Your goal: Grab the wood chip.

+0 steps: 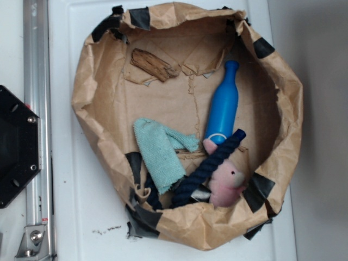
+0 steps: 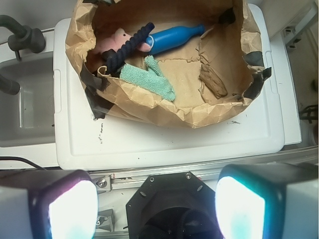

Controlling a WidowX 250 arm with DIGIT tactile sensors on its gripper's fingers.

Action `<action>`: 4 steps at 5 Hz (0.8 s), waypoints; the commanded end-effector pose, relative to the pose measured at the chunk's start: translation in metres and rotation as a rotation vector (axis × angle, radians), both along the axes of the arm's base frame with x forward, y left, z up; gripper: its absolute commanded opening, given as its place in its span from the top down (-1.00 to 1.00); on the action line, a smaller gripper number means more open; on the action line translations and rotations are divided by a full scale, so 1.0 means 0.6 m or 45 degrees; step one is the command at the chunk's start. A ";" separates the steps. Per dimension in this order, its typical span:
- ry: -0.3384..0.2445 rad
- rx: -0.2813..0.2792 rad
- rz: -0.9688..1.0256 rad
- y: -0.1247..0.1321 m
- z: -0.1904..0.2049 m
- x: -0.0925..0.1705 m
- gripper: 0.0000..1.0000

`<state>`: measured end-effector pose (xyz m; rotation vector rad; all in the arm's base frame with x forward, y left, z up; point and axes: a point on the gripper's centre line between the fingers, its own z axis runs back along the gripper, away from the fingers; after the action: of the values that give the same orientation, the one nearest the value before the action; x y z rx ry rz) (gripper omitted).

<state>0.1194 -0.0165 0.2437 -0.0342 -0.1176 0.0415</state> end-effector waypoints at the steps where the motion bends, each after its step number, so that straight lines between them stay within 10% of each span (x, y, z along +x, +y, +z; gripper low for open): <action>1: 0.000 0.000 0.000 0.000 0.000 0.000 -1.00; 4: -0.007 0.201 -0.293 0.075 -0.116 0.117 -1.00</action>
<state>0.1883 0.0248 0.1671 0.1025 -0.0922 -0.2188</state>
